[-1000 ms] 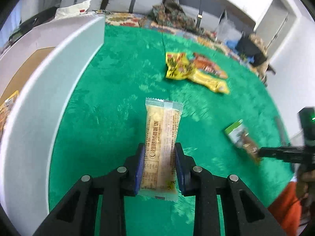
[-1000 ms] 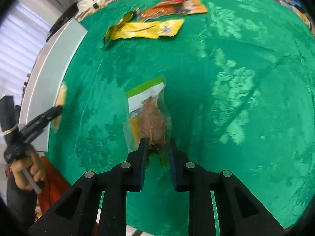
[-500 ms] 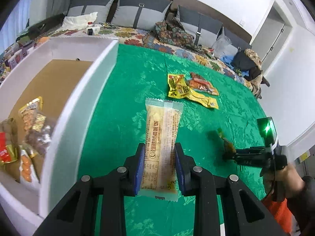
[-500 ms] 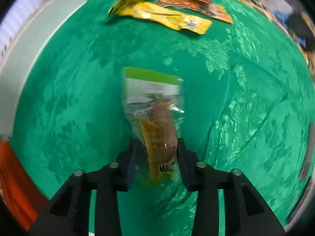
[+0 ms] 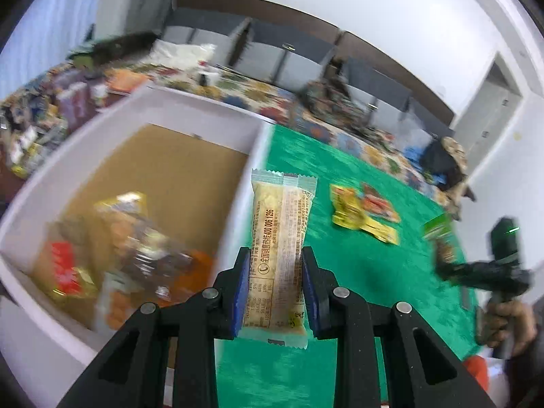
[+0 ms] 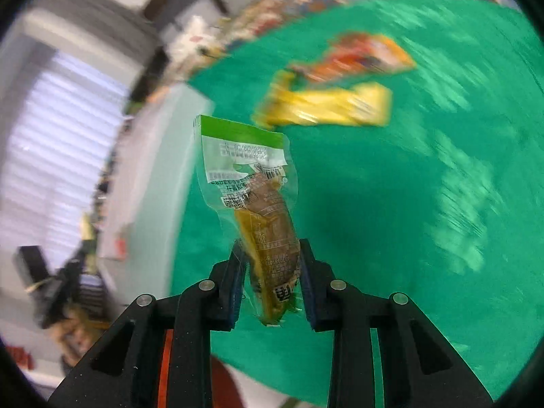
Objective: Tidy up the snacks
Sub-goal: 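Carry the bar and pouch to the white box and release both, then bring both tools back over the yellow pouches on the bedspread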
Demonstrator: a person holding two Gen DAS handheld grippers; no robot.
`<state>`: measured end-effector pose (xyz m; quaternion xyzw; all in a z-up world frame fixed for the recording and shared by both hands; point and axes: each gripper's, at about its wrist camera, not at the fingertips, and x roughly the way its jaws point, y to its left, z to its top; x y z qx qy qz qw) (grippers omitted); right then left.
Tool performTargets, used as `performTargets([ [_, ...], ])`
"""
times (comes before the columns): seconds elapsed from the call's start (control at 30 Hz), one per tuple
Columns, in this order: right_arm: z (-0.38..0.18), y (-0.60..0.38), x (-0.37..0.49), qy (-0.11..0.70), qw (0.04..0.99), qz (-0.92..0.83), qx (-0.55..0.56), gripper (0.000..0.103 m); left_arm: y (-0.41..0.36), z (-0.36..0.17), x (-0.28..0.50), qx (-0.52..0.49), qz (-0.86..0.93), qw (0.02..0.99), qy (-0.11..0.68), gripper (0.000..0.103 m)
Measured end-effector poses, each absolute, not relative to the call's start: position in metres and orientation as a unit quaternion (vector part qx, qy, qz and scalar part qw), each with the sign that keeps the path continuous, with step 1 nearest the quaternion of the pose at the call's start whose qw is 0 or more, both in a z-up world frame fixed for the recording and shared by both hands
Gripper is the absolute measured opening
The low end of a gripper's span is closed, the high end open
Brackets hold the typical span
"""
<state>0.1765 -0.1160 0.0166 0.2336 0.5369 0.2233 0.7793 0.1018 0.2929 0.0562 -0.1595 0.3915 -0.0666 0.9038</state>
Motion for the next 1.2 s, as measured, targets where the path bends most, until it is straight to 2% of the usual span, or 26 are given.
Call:
performTargets([
  [0.23,0.083,0.032,0.198,0.49,0.766,0.349,0.226,0.03,0.38,0.043,0.103,-0.153,0.032,0.899,0.408,0.028],
  [0.37,0.092,0.121,0.196,0.492,0.749,0.402,0.188,0.032,0.413,0.02,0.097,-0.157,0.069,0.889,0.425,0.028],
  [0.43,0.086,0.158,0.195,0.495,0.738,0.423,0.179,0.042,0.422,0.007,0.101,-0.16,0.075,0.879,0.443,0.043],
  [0.47,0.078,0.17,0.2,0.501,0.732,0.426,0.178,0.051,0.424,0.001,0.102,-0.16,0.079,0.875,0.45,0.067],
  [0.5,0.069,0.186,0.202,0.519,0.716,0.432,0.176,0.055,0.425,-0.006,0.102,-0.158,0.094,0.871,0.455,0.084],
  [0.57,0.055,0.2,0.202,0.544,0.695,0.437,0.173,0.055,0.427,-0.009,0.098,-0.152,0.114,0.875,0.445,0.086],
  [0.67,0.049,0.181,0.195,0.533,0.71,0.431,0.162,0.056,0.424,-0.011,0.094,-0.152,0.126,0.878,0.436,0.086],
  [0.77,0.037,0.14,0.186,0.516,0.754,0.384,0.136,0.062,0.402,-0.002,0.095,-0.148,0.12,0.895,0.404,0.086],
  [0.87,0.01,0.087,0.175,0.491,0.821,0.287,0.053,0.062,0.369,0.008,0.109,-0.133,0.081,0.91,0.384,0.086],
  [0.97,-0.041,0.012,0.161,0.477,0.863,0.156,-0.062,0.062,0.327,0.007,0.136,-0.092,0.052,0.917,0.386,0.086],
  [1.2,-0.086,-0.158,0.139,0.467,0.881,-0.03,-0.064,0.062,0.27,-0.026,0.174,-0.006,0.07,0.899,0.432,0.086],
])
